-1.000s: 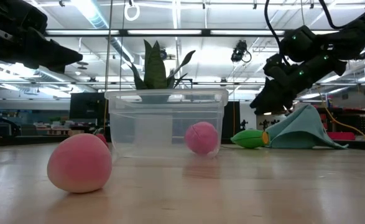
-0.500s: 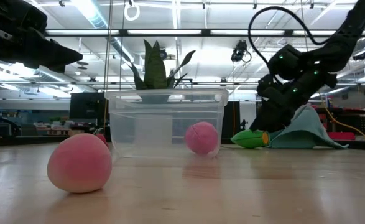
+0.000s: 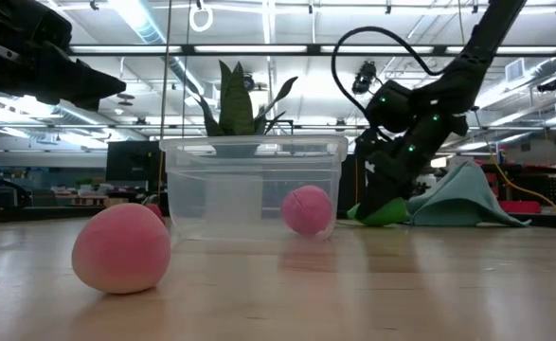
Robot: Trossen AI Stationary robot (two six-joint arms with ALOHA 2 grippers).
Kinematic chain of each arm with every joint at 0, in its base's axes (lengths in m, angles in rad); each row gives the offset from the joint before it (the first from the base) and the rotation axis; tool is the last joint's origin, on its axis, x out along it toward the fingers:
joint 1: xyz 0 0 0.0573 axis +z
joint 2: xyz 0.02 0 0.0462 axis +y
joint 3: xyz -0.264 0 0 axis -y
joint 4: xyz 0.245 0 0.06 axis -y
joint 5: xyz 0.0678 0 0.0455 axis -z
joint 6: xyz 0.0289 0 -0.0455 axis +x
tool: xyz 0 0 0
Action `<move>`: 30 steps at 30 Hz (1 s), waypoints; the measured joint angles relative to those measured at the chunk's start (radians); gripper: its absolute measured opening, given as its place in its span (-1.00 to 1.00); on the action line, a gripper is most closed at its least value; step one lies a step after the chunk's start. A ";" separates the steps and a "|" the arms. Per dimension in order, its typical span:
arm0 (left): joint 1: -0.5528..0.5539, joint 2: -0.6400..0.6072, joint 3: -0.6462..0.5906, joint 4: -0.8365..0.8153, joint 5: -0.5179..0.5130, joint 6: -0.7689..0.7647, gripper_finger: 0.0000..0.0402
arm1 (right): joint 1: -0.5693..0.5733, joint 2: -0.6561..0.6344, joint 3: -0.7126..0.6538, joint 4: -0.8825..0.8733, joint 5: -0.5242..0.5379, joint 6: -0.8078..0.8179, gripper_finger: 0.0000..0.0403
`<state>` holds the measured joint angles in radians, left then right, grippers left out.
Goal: Pick and placing Produce into tupperware
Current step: Put the corn into the transparent container
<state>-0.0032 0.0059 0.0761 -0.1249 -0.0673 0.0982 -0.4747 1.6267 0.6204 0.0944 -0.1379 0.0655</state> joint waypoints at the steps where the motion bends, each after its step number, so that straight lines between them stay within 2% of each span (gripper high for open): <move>1: 0.000 0.000 0.000 0.000 0.000 0.000 -0.57 | 0.000 0.001 0.006 -0.011 0.000 -0.005 0.68; 12: 0.000 0.000 0.000 -0.001 0.000 0.000 -0.59 | 0.000 -0.049 0.008 -0.087 0.000 -0.022 0.45; 21: 0.000 0.000 0.000 -0.001 0.000 0.000 -0.60 | 0.000 -0.050 0.008 -0.081 0.011 -0.024 0.22; 30: 0.000 0.000 0.000 -0.001 0.000 -0.001 -0.57 | 0.000 -0.058 0.008 -0.081 0.011 -0.038 0.24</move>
<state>-0.0032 0.0059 0.0761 -0.1257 -0.0673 0.0975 -0.4751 1.5687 0.6281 0.0138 -0.1272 0.0270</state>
